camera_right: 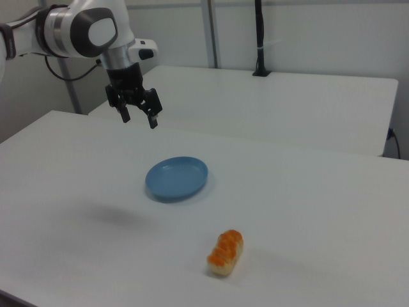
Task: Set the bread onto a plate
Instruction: 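Move the open gripper over the orange-topped bread roll and lower it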
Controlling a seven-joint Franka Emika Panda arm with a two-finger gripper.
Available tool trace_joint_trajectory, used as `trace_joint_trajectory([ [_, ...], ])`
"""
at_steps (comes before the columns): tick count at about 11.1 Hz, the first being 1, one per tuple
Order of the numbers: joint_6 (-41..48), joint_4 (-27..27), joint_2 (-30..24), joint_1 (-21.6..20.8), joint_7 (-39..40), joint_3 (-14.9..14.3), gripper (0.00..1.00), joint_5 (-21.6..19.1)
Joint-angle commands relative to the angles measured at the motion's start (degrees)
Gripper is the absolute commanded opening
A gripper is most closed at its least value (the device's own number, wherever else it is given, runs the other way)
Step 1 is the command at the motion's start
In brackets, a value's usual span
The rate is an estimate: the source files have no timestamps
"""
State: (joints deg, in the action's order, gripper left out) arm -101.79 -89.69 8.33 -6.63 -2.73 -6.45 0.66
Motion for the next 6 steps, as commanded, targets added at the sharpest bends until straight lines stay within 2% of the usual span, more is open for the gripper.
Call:
trace_joint_trajectory([
  [1, 1.8, 0.0, -1.0, 0.2, 0.3, 0.5, 1.00, 0.7],
  [6, 1.8, -0.1, -1.0, 0.1, 1.9, 0.4, 1.00, 0.7],
])
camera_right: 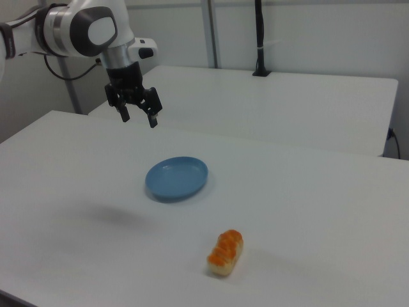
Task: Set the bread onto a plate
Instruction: 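Move the open gripper over the orange-topped bread roll and lower it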
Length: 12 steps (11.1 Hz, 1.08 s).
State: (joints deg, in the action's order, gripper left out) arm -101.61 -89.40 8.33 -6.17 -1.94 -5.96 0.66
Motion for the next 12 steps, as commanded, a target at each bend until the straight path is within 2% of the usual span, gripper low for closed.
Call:
trace_joint_trajectory([
  [1, 1.6, -0.3, -0.9, -0.2, 1.1, -0.1, 1.00, 0.7],
  [3, 2.2, -0.3, -1.1, -0.2, 1.6, -0.7, 1.00, 0.7],
  [5, 6.2, -0.5, -2.5, -0.5, 8.0, -3.8, 1.00, 0.6],
  [8, 6.7, -3.3, -2.8, -0.5, 14.1, -10.8, 1.00, 0.6],
  [10, 5.2, -7.3, -3.1, -0.9, 19.4, -16.6, 1.00, 0.6],
  [12, -3.1, -14.3, -3.1, -2.0, 22.6, -22.2, 1.00, 0.8],
])
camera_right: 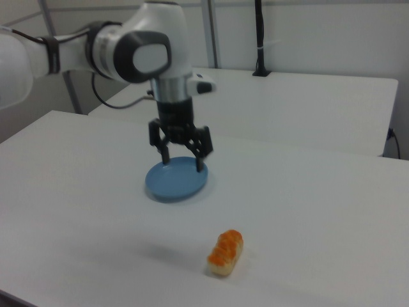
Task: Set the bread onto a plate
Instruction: 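Move the open gripper over the orange-topped bread roll and lower it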
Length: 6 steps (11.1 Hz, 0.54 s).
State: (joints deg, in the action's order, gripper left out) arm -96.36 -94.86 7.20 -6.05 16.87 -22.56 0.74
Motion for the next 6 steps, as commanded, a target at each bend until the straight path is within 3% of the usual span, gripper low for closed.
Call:
trace_joint_trajectory([
  [1, -14.7, -13.0, -1.8, -2.2, 6.0, -7.5, 1.00, 0.9],
  [3, -22.7, -18.2, -1.5, -2.3, 11.5, -11.4, 1.00, 0.8],
  [6, -29.6, -23.2, -0.1, -2.3, 14.1, -12.5, 1.00, 0.9],
])
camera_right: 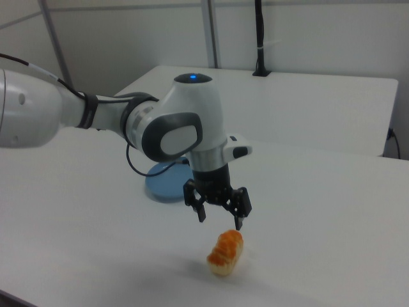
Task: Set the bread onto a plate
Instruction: 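Close the gripper on the bread roll and lift it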
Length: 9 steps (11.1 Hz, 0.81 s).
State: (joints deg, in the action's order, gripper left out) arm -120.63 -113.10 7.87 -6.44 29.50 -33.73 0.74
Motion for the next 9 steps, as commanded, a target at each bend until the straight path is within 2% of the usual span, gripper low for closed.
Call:
trace_joint_trajectory([
  [1, -8.3, -6.6, -0.1, -1.8, 1.5, -1.3, 1.00, 1.0],
  [7, -15.8, -7.6, 8.0, -2.1, 2.5, -1.2, 1.00, 0.8],
  [8, -16.5, -7.6, 8.9, -2.1, 2.5, -1.2, 0.97, 0.8],
  [9, -16.7, -7.6, 9.1, -2.1, 2.5, -1.2, 0.79, 0.8],
])
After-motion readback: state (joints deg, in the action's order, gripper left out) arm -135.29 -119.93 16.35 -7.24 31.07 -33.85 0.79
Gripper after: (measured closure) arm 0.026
